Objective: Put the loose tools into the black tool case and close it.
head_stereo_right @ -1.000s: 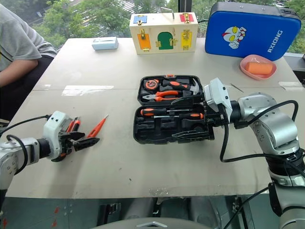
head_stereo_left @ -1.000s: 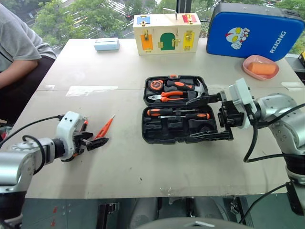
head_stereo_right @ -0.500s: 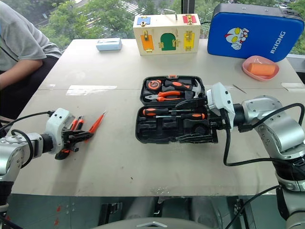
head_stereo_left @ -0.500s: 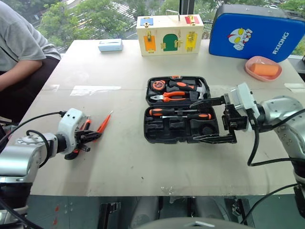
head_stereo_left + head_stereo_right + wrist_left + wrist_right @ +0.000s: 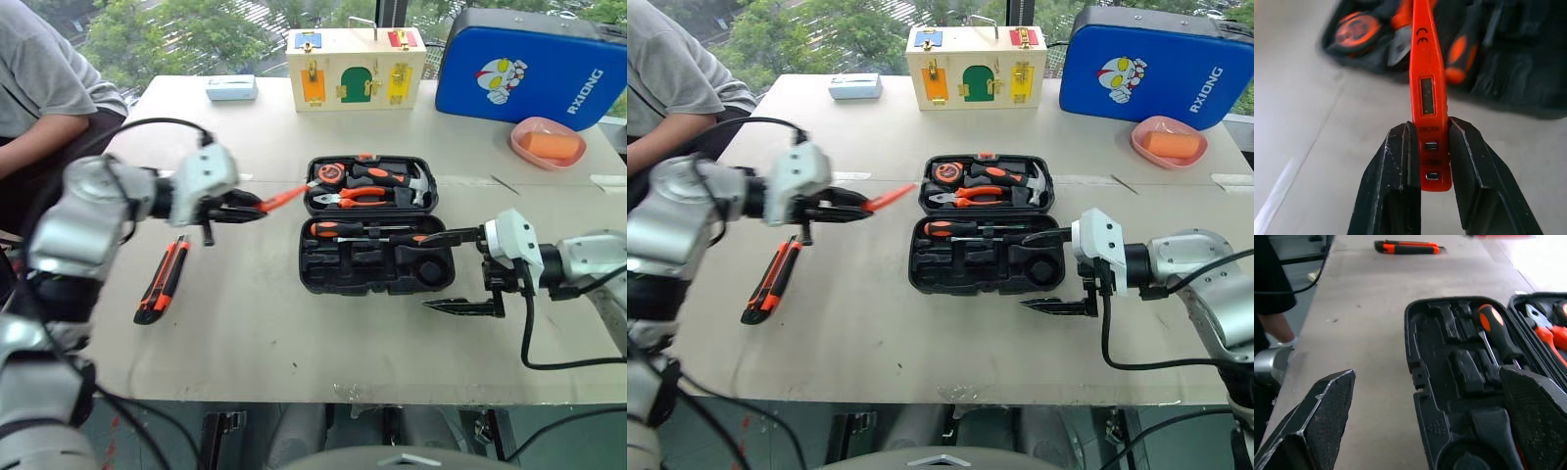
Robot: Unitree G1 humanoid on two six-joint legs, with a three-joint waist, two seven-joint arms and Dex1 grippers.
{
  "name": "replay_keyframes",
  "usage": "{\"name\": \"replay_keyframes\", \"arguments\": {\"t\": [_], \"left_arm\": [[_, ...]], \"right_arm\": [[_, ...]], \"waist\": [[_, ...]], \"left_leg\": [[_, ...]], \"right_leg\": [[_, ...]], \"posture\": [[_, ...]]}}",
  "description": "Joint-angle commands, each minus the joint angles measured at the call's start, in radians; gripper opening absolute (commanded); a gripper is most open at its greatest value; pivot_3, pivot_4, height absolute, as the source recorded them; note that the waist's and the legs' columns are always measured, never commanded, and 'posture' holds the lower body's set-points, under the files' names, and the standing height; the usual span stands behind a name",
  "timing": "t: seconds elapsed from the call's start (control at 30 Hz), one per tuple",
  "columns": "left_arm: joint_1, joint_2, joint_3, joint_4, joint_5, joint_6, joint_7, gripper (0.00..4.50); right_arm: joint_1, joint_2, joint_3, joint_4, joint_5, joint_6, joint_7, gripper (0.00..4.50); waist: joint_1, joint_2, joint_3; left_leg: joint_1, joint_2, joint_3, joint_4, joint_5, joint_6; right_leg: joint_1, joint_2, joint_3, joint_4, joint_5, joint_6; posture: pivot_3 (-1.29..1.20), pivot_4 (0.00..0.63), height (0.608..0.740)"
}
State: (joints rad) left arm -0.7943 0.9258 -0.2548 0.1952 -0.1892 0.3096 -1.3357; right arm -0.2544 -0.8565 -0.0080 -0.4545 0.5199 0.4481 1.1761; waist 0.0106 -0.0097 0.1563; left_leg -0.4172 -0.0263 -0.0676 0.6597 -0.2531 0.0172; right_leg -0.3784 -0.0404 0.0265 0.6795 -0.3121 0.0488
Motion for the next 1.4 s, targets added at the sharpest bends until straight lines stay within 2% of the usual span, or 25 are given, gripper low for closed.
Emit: {"name": "replay_keyframes", "arguments": {"t": [0.03, 0.2, 0.47, 1.0, 1.07, 1.1, 1.27, 1.4], "left_arm": [[-0.096, -0.063, -0.069, 0.12, 0.081, -0.091, -0.07, 0.57], [-0.15, -0.172, -0.16, 0.195, 0.133, -0.074, -0.154, 0.57], [-0.161, -0.262, -0.206, 0.184, 0.191, 0.072, -0.152, 0.57], [-0.151, -0.284, -0.225, 0.191, 0.251, 0.077, -0.19, 0.57], [-0.15, -0.279, -0.212, 0.173, 0.236, 0.098, -0.206, 1.59], [-0.15, -0.276, -0.207, 0.163, 0.229, 0.109, -0.212, 1.82], [-0.144, -0.186, -0.139, 0.009, 0.071, 0.269, -0.279, 4.03], [-0.093, -0.112, -0.029, -0.068, -0.073, 0.33, -0.267, 4.03]], "right_arm": [[0.036, -0.008, -0.046, -0.087, 0.016, 0.01, -0.051, 4.5], [0.112, -0.007, -0.061, -0.158, 0.007, 0.021, -0.11, 4.5], [0.103, -0.009, -0.05, -0.166, 0.002, 0.028, -0.153, 4.5], [0.005, 0.007, -0.028, -0.161, 0.028, 0.09, -0.191, 4.5], [-0.008, 0.01, -0.023, -0.158, 0.03, 0.097, -0.196, 4.5], [-0.011, 0.011, -0.021, -0.158, 0.031, 0.1, -0.197, 4.5], [-0.022, 0.012, -0.015, -0.148, 0.034, 0.104, -0.198, 4.5], [-0.022, 0.014, -0.014, -0.131, 0.031, 0.095, -0.19, 4.5]], "waist": [[-0.009, -0.001, 0.0], [-0.026, -0.001, 0.001], [-0.026, -0.001, 0.001], [-0.024, -0.002, 0.001], [-0.025, -0.002, 0.001], [-0.025, -0.002, 0.001], [-0.026, -0.002, 0.001], [-0.029, -0.001, 0.001]], "left_leg": [[0.0, 0.001, 0.0, 0.001, 0.0, 0.0], [0.0, 0.001, -0.001, 0.002, -0.001, 0.001], [-0.001, 0.002, -0.002, 0.005, -0.001, 0.002], [-0.001, 0.001, -0.004, 0.007, -0.001, 0.002], [-0.001, 0.001, -0.004, 0.007, -0.001, 0.002], [-0.001, 0.001, -0.004, 0.007, -0.001, 0.002], [-0.002, 0.002, -0.005, 0.007, 0.0, 0.001], [-0.001, 0.002, -0.006, 0.007, 0.0, 0.001]], "right_leg": [[0.0, 0.001, 0.001, 0.0, 0.0, 0.0], [0.0, 0.002, 0.001, 0.001, 0.0, 0.0], [0.001, 0.002, 0.0, 0.002, 0.0, 0.0], [0.002, 0.002, -0.001, 0.002, 0.0, 0.0], [0.002, 0.002, -0.001, 0.002, 0.0, 0.0], [0.002, 0.002, -0.001, 0.002, 0.0, 0.0], [0.002, 0.003, -0.001, 0.002, 0.0, 0.0], [0.002, 0.001, 0.0, 0.003, 0.0, 0.0]], "posture": [[0.0, 0.15, 0.735], [0.0, 0.15, 0.735], [0.0, 0.15, 0.735], [0.0, 0.15, 0.735], [0.0, 0.15, 0.735], [0.0, 0.15, 0.735], [0.0, 0.15, 0.735], [0.0, 0.15, 0.735]]}}
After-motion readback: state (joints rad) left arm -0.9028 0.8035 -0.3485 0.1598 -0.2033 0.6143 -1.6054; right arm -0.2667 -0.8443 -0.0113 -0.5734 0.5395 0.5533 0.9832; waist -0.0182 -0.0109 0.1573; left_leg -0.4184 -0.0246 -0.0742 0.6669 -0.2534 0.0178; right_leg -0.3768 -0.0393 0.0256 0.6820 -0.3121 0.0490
